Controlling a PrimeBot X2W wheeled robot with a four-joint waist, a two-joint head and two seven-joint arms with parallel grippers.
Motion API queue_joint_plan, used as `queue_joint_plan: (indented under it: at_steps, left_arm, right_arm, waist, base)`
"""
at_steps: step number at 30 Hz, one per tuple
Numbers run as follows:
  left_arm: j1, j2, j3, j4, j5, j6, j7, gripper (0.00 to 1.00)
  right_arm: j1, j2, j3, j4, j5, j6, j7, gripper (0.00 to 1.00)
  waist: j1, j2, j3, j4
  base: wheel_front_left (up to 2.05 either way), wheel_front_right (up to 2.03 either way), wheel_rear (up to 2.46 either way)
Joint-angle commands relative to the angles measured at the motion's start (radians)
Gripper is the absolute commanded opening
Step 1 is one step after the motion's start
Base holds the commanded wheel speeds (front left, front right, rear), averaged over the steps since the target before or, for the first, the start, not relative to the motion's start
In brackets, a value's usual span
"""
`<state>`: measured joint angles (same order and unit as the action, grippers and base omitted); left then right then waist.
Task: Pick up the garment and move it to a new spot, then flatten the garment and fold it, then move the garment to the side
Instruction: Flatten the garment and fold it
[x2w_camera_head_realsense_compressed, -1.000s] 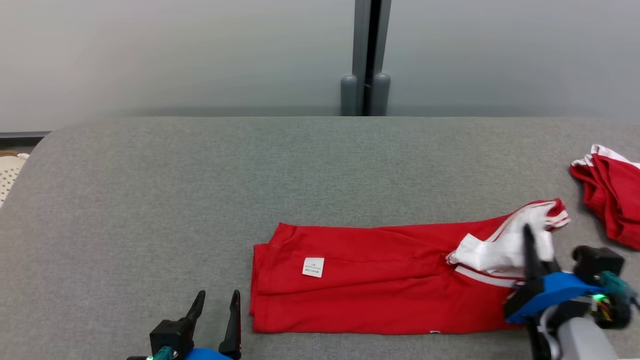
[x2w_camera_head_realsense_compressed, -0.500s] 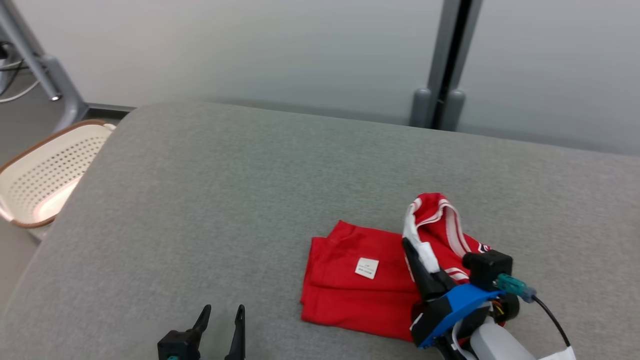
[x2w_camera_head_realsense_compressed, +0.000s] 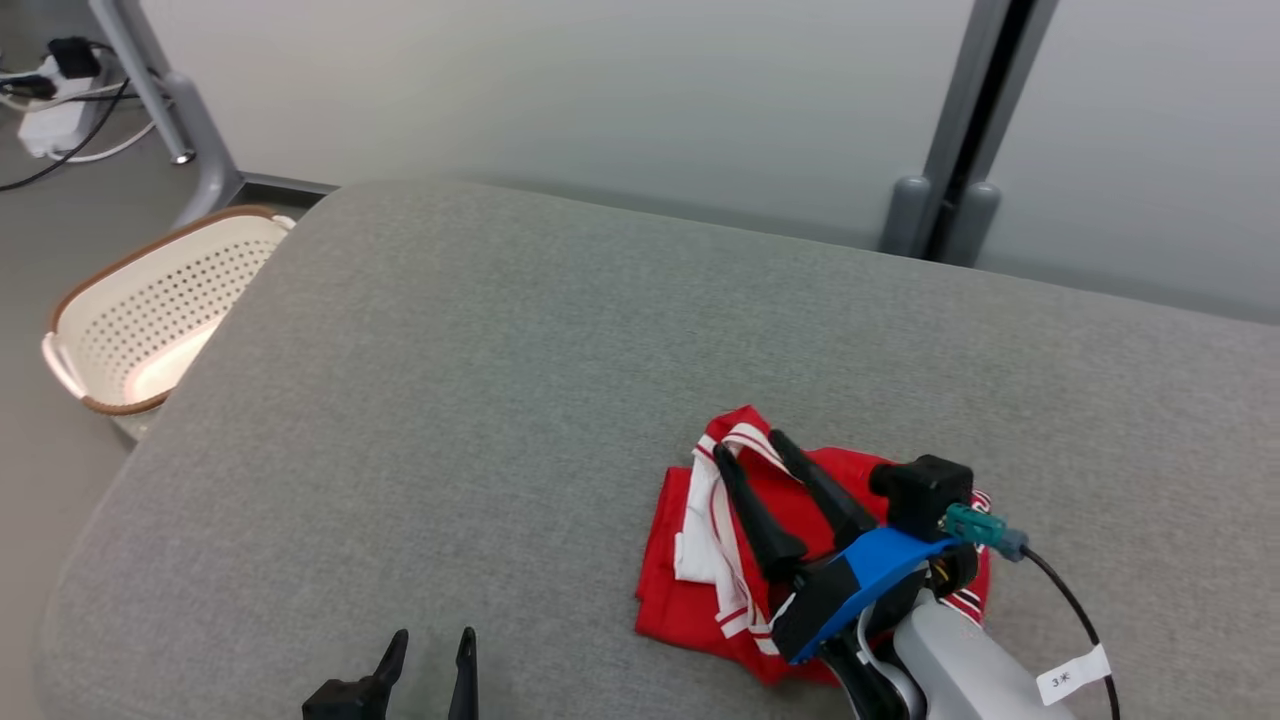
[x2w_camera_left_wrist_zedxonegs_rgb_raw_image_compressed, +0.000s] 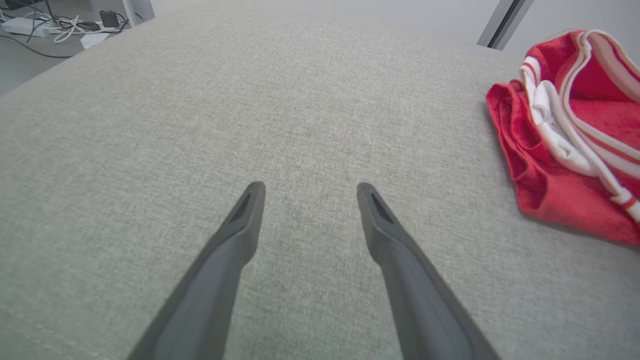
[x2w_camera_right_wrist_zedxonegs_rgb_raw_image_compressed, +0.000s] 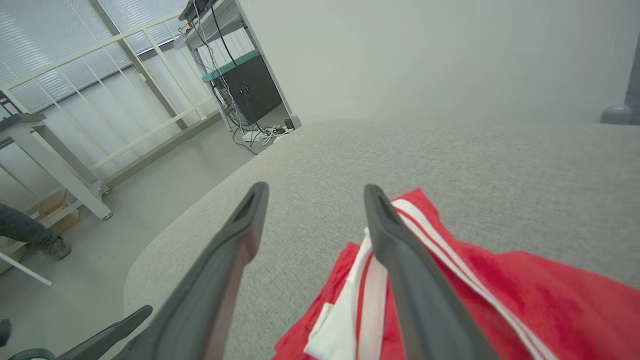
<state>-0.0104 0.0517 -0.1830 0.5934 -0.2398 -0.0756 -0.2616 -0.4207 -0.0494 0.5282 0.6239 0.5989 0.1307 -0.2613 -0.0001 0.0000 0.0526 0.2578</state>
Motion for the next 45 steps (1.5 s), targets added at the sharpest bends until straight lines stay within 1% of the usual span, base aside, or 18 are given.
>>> queue_joint_plan:
  at_steps: [1,4,12,13,19,23,29,32,34,37,39,42,45]
  left_arm:
    - [0.001,-0.001,0.001,-0.009,-0.005,0.001,-0.005,1.0]
    - [0.0,-0.001,0.006,-0.022,-0.008,0.002,-0.005,1.0]
    - [-0.013,0.0,0.013,-0.065,-0.012,0.01,-0.005,1.0]
    - [-0.01,0.0,0.018,-0.075,-0.009,0.014,-0.005,1.0]
    - [0.012,0.0,0.032,-0.112,0.004,0.016,-0.005,1.0]
    - [0.036,0.0,0.029,-0.13,0.011,0.01,-0.005,1.0]
    - [0.05,0.0,0.026,-0.142,0.007,0.008,-0.005,1.0]
    - [0.042,0.0,0.025,-0.138,0.011,0.007,-0.005,1.0]
    - [0.035,0.0,0.024,-0.135,0.013,0.003,-0.005,1.0]
    - [0.029,0.0,0.022,-0.127,0.009,0.0,-0.005,1.0]
    - [0.028,0.0,0.019,-0.122,0.003,-0.001,-0.005,1.0]
    - [0.034,0.0,0.015,-0.112,-0.003,-0.004,-0.005,1.0]
    - [0.043,0.0,0.012,-0.104,-0.009,-0.01,-0.005,1.0]
  right_arm:
    - [0.008,-0.004,-0.019,-0.01,-0.014,0.0,-0.004,1.0]
    - [0.036,-0.004,-0.08,-0.019,-0.061,0.0,-0.004,1.0]
    - [0.142,-0.003,-0.326,-0.046,-0.263,0.0,-0.005,1.0]
    - [0.17,-0.003,-0.374,-0.057,-0.302,0.0,-0.004,1.0]
    - [0.252,-0.003,-0.489,-0.093,-0.379,0.0,-0.004,1.0]
    - [0.316,-0.002,-0.533,-0.091,-0.376,0.0,-0.004,1.0]
    - [0.352,-0.003,-0.529,-0.089,-0.365,0.0,-0.005,1.0]
    - [0.33,-0.003,-0.522,-0.101,-0.378,0.0,-0.005,1.0]
    - [0.316,-0.002,-0.498,-0.116,-0.382,0.0,-0.005,1.0]
    - [0.299,-0.002,-0.422,-0.148,-0.383,0.0,-0.005,1.0]
    - [0.29,-0.002,-0.335,-0.168,-0.365,0.0,-0.005,1.0]
    - [0.269,-0.003,-0.204,-0.177,-0.368,0.0,-0.005,1.0]
    - [0.247,-0.003,-0.076,-0.139,-0.379,0.0,-0.004,1.0]
  waist:
    - [0.0001,0.0,-0.01,-0.02]
    - [0.0001,0.0,-0.021,-0.062]
    - [0.0001,0.0,-0.044,-0.174]
    - [0.0001,0.0,-0.048,-0.196]
    - [0.0001,0.0,-0.053,-0.241]
    - [0.0001,0.0,-0.058,-0.254]
    - [0.0001,0.0,-0.057,-0.257]
    - [0.0001,0.0,-0.056,-0.252]
    - [0.0001,0.0,-0.054,-0.246]
    - [0.0001,0.0,-0.05,-0.23]
    - [0.0001,0.0,-0.049,-0.217]
    - [0.0001,0.0,-0.047,-0.194]
    - [0.0001,0.0,-0.047,-0.171]
  base:
    - [0.0,0.0,0.0]
    - [0.0,0.0,0.0]
    - [0.0,0.0,0.0]
    - [0.0,0.0,0.0]
    - [0.0,0.0,0.0]
    - [0.0,0.0,0.0]
    - [0.0,0.0,0.0]
    - [0.0,0.0,0.0]
    - [0.0,0.0,0.0]
    - [0.0,0.0,0.0]
    - [0.0,0.0,0.0]
    - [0.0,0.0,0.0]
    - [0.0,0.0,0.0]
